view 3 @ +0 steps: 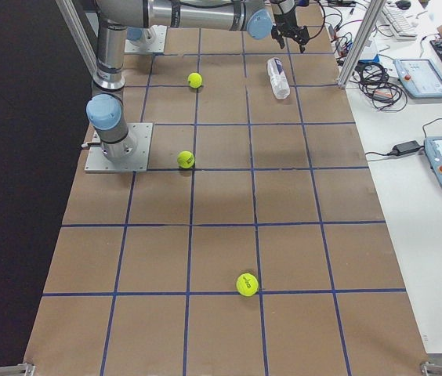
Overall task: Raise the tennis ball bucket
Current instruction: 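Move the left gripper to the can's end while the right arm withdraws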
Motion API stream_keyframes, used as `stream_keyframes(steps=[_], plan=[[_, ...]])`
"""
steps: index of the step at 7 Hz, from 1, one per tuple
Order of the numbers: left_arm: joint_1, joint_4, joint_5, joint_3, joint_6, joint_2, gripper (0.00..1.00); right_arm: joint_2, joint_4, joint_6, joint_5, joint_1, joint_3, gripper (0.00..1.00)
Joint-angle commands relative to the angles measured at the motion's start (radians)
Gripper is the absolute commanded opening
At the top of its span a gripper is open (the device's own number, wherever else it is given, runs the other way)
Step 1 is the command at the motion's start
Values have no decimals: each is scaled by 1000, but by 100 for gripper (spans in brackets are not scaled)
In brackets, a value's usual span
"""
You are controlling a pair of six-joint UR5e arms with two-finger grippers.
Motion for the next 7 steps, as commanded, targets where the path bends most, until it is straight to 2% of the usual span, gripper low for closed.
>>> stream_keyframes(steps=[1, 2, 3, 4, 5, 6, 7], plan=[[-5, 128, -110, -3, -1, -112, 100, -64, 177, 69, 20, -121, 3, 100], [-5, 213, -149, -6, -1, -178, 100, -81, 259, 68, 23, -160, 1, 100], [-5, 286, -223, -8, 0, -232, 100, -103, 275, 69, 24, -177, 1, 100], [-5, 293, -353, -9, 3, -258, 100, -105, 283, 98, 27, -171, 18, 100], [-5, 296, -385, -26, 11, -260, 100, -111, 283, 117, 94, -172, 32, 100], [-5, 350, -391, -60, 14, -273, 100, -114, 283, 120, 107, -171, 43, 100], [-5, 433, -457, -101, 14, -287, 100, -113, 285, 120, 105, -172, 49, 100]])
